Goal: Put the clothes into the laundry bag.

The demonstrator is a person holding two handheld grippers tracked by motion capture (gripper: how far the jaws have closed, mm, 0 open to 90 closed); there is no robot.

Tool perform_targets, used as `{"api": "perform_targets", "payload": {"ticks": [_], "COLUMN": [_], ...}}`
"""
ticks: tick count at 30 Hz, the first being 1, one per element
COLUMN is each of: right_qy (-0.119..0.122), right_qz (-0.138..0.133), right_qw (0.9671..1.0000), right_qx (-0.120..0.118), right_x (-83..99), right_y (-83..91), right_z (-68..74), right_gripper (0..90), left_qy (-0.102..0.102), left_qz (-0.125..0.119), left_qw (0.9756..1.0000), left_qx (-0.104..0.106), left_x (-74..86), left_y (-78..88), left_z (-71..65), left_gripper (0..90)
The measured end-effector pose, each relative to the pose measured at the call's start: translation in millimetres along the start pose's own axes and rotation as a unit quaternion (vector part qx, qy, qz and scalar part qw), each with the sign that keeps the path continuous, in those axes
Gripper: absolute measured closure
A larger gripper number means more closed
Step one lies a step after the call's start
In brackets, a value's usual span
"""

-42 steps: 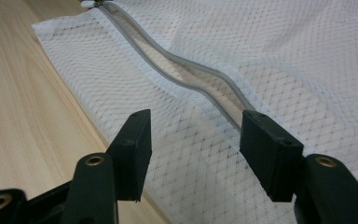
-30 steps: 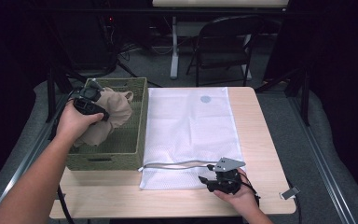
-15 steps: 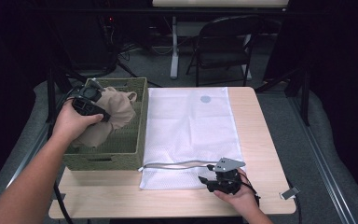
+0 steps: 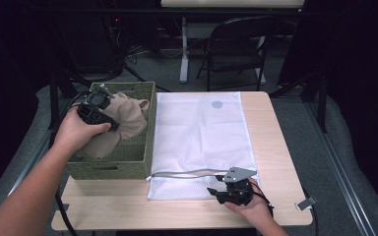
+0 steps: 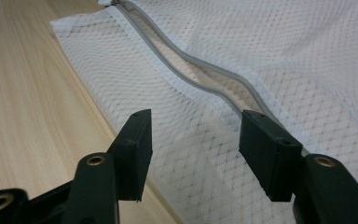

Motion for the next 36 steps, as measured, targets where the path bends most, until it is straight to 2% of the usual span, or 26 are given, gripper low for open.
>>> {"api": "perform_targets", "payload": {"ticks": [6, 11, 16, 20, 30, 36], "right_qy": [0.012, 0.023, 0.017, 0.019, 0.025, 0.037], "right_qz": [-0.007, 0.003, 0.003, 0.012, 0.020, 0.029], "right_qw": [0.9999, 0.9997, 0.9995, 0.9995, 0.9995, 0.9988], "right_qx": [-0.004, -0.011, -0.026, -0.022, -0.001, 0.015], "right_x": [-9.7, -18.9, -28.5, -35.3, -47.5, -50.0], "right_y": [4.6, 6.3, 6.4, 5.5, -0.6, -14.5], "right_z": [4.7, 7.5, 6.6, 2.9, -16.6, -24.6], "right_gripper": [43.3, 43.6, 44.7, 47.0, 55.8, 57.5], "left_qy": [-0.013, -0.022, -0.030, -0.035, -0.044, -0.051], "left_qz": [-0.002, -0.010, -0.014, -0.014, -0.020, -0.024], "left_qw": [0.9999, 0.9996, 0.9993, 0.9991, 0.9984, 0.9976], "left_qx": [0.006, 0.013, 0.017, 0.021, 0.031, 0.039], "left_x": [0.8, 1.4, 0.9, 0.3, 0.4, -0.6], "left_y": [5.3, 10.4, 11.2, 11.3, 12.2, 12.5], "left_z": [-7.2, -14.7, -22.0, -25.8, -35.7, -43.3], "left_gripper": [52.3, 52.4, 52.4, 52.4, 52.5, 52.5]}}
Point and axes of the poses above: each handheld gripper's, and its own axes: y roughly backward along the jaws, x roughly out of its underside, z roughly to its left, the point moved 1 cm from there along -y, roughly forward along the jaws, and after that the axes turned 1 degree about -x, right-handed, at the moved point
